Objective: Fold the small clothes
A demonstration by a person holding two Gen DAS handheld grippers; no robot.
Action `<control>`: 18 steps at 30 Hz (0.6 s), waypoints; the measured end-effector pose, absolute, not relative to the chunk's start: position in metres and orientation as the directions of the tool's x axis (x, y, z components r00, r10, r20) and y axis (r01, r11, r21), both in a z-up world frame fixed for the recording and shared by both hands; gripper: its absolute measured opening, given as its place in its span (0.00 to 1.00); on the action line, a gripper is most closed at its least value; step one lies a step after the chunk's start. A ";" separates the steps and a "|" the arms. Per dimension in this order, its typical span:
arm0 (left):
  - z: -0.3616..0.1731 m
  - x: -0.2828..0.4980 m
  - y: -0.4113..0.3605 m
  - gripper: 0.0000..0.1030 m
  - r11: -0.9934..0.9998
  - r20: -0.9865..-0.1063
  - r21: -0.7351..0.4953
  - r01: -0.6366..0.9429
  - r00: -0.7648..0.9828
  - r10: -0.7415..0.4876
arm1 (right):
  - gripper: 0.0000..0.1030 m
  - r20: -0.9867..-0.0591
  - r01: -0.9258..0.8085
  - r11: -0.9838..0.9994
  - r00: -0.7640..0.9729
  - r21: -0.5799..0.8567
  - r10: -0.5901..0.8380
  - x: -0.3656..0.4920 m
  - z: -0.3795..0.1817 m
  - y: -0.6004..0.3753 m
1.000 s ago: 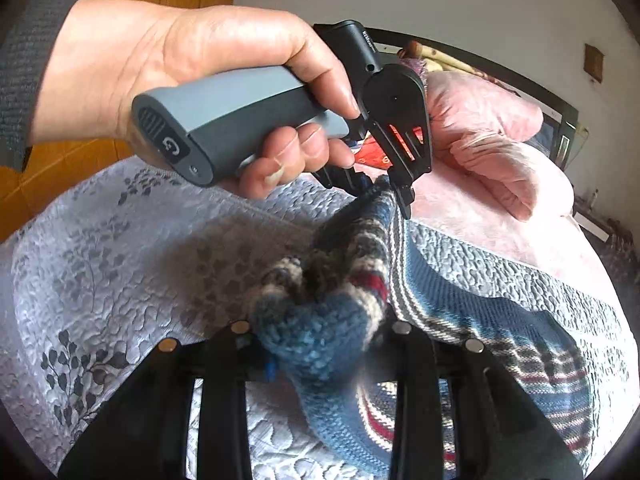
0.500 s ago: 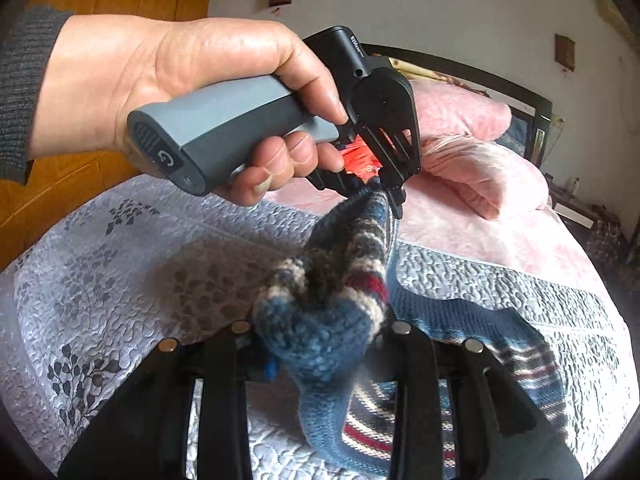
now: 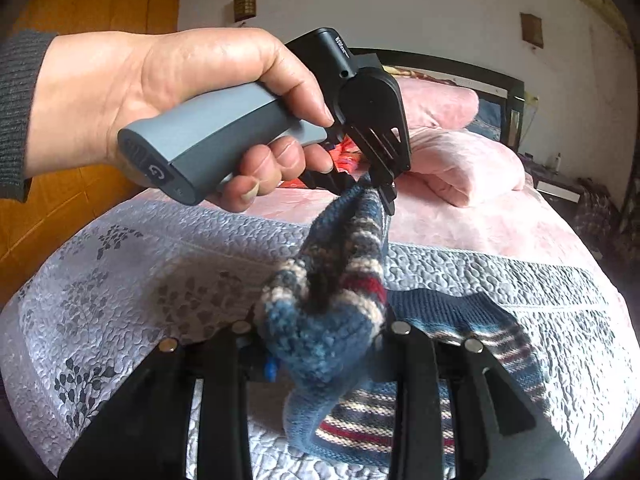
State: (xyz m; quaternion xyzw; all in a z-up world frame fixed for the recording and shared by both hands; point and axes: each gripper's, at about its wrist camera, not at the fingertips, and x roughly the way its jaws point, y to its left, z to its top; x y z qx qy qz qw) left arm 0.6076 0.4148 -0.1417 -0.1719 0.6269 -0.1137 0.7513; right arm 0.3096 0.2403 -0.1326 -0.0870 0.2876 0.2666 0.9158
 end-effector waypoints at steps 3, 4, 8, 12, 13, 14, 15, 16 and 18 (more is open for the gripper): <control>-0.142 0.611 0.401 0.21 0.920 -0.908 -0.390 -0.040 0.184 -0.377 | 0.28 -0.573 -0.526 0.851 0.696 0.004 0.433 0.313 -0.133 0.229; -0.142 0.612 0.396 0.21 0.922 -0.909 -0.386 -0.040 0.183 -0.373 | 0.28 -0.572 -0.521 0.854 0.698 0.008 0.431 0.314 -0.133 0.225; -0.142 0.616 0.378 0.21 0.925 -0.913 -0.377 -0.034 0.179 -0.366 | 0.28 -0.571 -0.499 0.866 0.705 0.024 0.421 0.317 -0.134 0.208; -0.145 0.620 0.358 0.21 0.930 -0.918 -0.366 -0.021 0.171 -0.357 | 0.28 -0.575 -0.476 0.879 0.709 0.039 0.409 0.320 -0.137 0.190; -0.147 0.621 0.353 0.21 0.932 -0.920 -0.363 -0.020 0.168 -0.355 | 0.28 -0.576 -0.471 0.881 0.709 0.041 0.406 0.321 -0.138 0.187; -0.147 0.622 0.349 0.21 0.933 -0.921 -0.360 -0.020 0.167 -0.352 | 0.28 -0.577 -0.468 0.882 0.709 0.043 0.405 0.321 -0.139 0.184; -0.149 0.623 0.344 0.21 0.934 -0.922 -0.357 -0.018 0.165 -0.350 | 0.28 -0.578 -0.463 0.885 0.710 0.048 0.402 0.322 -0.140 0.180; -0.150 0.624 0.340 0.21 0.935 -0.923 -0.355 -0.016 0.163 -0.348 | 0.28 -0.579 -0.458 0.887 0.710 0.053 0.401 0.323 -0.141 0.177; -0.152 0.625 0.329 0.21 0.936 -0.925 -0.351 -0.008 0.158 -0.345 | 0.28 -0.580 -0.448 0.892 0.712 0.060 0.396 0.324 -0.142 0.169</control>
